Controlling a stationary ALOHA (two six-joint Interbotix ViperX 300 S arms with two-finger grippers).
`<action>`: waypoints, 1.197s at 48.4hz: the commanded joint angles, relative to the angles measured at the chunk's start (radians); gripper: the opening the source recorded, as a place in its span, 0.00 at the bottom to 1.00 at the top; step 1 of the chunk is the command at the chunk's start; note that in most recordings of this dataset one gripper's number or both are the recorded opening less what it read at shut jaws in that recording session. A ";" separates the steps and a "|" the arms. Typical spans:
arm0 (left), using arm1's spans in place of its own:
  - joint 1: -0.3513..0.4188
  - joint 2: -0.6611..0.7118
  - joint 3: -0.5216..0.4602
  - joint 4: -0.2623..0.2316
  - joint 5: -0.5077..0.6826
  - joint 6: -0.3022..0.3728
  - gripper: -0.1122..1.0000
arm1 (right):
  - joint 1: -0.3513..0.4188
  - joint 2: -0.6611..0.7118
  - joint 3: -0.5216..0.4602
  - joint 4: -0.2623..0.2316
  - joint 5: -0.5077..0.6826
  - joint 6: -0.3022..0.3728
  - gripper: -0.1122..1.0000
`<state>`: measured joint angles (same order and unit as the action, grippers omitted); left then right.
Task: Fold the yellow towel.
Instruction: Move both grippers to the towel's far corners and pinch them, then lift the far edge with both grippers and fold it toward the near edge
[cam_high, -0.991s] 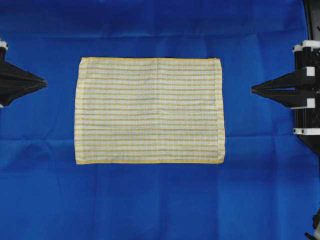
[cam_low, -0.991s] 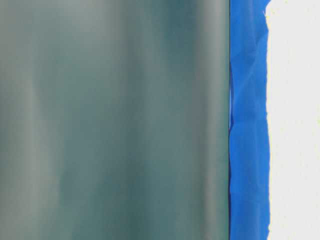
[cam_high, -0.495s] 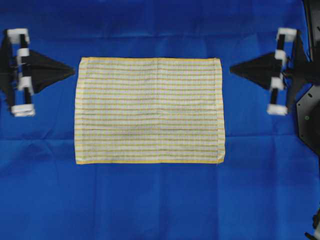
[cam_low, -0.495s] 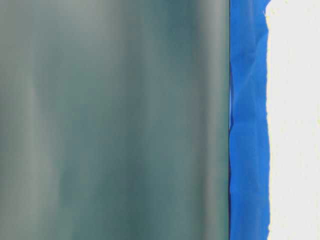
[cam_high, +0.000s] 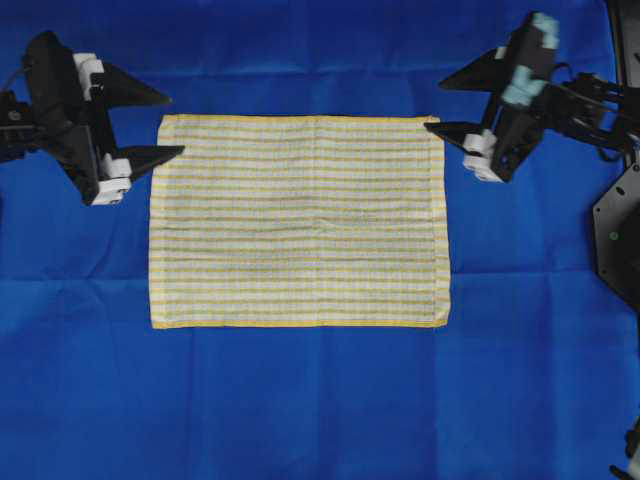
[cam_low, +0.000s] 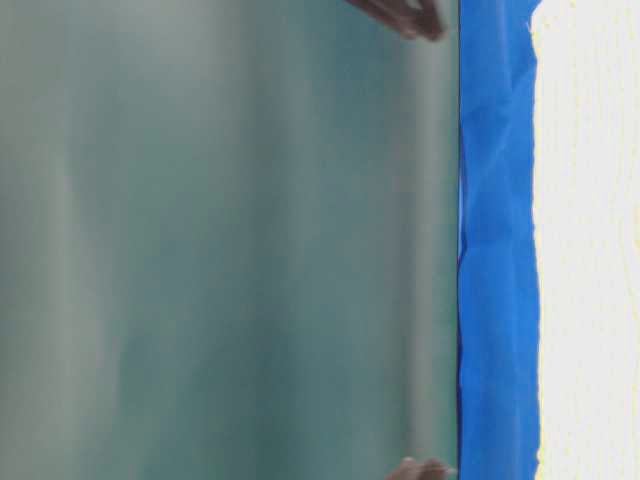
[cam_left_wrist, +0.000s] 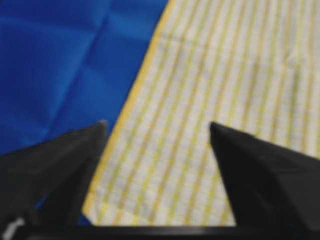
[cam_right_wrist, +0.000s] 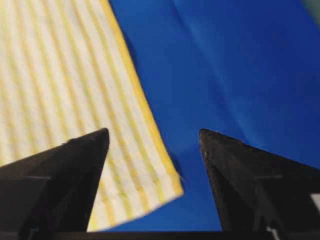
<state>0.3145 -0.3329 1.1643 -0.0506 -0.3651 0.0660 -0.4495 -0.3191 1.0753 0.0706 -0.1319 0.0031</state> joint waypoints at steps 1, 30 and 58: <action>0.029 0.051 -0.018 -0.002 -0.029 -0.002 0.88 | -0.020 0.067 -0.031 0.003 -0.018 0.000 0.75; 0.109 0.342 -0.035 -0.006 -0.129 -0.005 0.69 | -0.069 0.301 -0.069 0.006 -0.072 0.000 0.63; 0.124 0.379 -0.041 -0.011 -0.120 -0.017 0.14 | -0.061 0.291 -0.060 0.006 -0.069 0.002 0.13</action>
<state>0.4326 0.0598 1.1290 -0.0598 -0.4878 0.0476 -0.5108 -0.0092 1.0216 0.0736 -0.1963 0.0031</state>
